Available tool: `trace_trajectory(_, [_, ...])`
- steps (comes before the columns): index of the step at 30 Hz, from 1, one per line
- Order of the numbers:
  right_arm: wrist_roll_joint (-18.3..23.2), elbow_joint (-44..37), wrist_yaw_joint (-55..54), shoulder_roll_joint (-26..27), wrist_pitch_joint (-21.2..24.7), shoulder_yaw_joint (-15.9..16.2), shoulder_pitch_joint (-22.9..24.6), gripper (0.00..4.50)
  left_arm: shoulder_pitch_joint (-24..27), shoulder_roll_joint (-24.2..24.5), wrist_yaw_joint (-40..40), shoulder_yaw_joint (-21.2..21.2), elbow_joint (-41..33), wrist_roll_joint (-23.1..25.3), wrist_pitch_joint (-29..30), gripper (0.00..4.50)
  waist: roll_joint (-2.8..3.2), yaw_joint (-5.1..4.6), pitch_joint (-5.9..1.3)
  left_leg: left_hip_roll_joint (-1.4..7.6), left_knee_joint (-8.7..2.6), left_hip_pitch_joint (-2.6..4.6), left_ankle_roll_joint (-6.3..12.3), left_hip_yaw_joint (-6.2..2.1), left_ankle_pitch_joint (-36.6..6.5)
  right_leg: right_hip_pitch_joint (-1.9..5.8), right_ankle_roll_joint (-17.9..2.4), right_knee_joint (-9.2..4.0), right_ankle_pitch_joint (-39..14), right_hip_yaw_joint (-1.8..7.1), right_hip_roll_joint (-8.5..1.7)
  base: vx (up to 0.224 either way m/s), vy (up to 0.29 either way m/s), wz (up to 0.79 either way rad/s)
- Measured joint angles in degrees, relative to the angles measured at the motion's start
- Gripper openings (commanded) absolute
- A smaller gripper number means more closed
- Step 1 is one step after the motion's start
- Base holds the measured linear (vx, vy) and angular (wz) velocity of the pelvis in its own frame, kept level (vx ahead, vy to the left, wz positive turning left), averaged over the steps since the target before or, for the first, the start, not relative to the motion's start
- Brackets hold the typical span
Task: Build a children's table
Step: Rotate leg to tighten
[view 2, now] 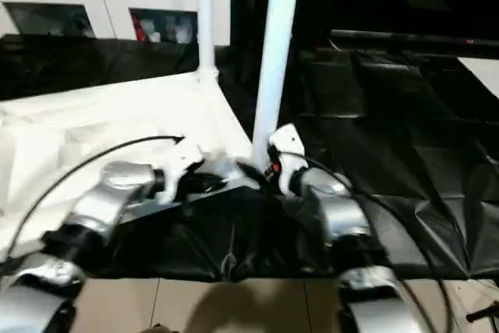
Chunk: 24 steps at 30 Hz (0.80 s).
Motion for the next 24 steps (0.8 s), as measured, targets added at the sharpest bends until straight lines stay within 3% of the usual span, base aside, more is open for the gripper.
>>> trace_trajectory(4, [1.3,-2.0,9.6,-4.0,0.0,2.5,0.8,3.66,0.8,2.3,-5.1,-0.8,-1.3,-1.2,-0.8,0.0,-0.03,0.57,0.02,0.01,0.08,-0.18,0.08,0.0,0.0,-0.08,0.0,-0.04,0.0,-0.04,0.0,0.0,0.0,0.0])
trace_trajectory(5, [1.6,-2.4,11.7,-4.7,0.3,2.9,0.8,3.41,0.8,2.7,-6.4,-1.0,-1.3,-1.5,-0.9,0.0,-0.03,0.69,0.03,0.01,0.1,-0.22,0.09,0.0,-0.1,-0.11,0.0,-0.05,0.0,-0.03,0.0,0.0,0.0,0.0])
trace_trajectory(10, [2.5,-4.4,19.0,-7.5,1.8,4.7,1.3,3.02,0.9,4.5,-11.3,-2.1,-1.7,-2.6,-1.5,0.0,-0.2,1.49,0.12,0.03,0.24,-0.3,0.15,0.0,-0.1,-0.15,0.0,-0.02,0.0,-0.03,-0.01,0.0,0.0,0.0])
trace_trajectory(19, [2.3,-5.1,20.6,-8.5,1.4,5.6,1.3,2.25,1.0,5.3,-13.4,-2.6,-1.7,-3.1,-1.8,0.0,-0.24,1.64,0.15,0.03,0.28,-0.32,0.18,0.01,-0.1,-0.16,0.0,0.0,0.0,-0.04,-0.01,0.0,0.0,0.0])
trace_trajectory(24, [2.1,-6.0,20.6,-8.5,0.9,5.6,1.7,2.08,1.0,5.4,-13.5,-2.6,-1.7,-3.3,-1.8,0.0,-0.23,1.63,0.15,0.04,0.31,-0.32,0.18,0.0,-0.1,-0.16,0.0,0.04,0.0,-0.04,-0.01,0.0,0.0,0.0])
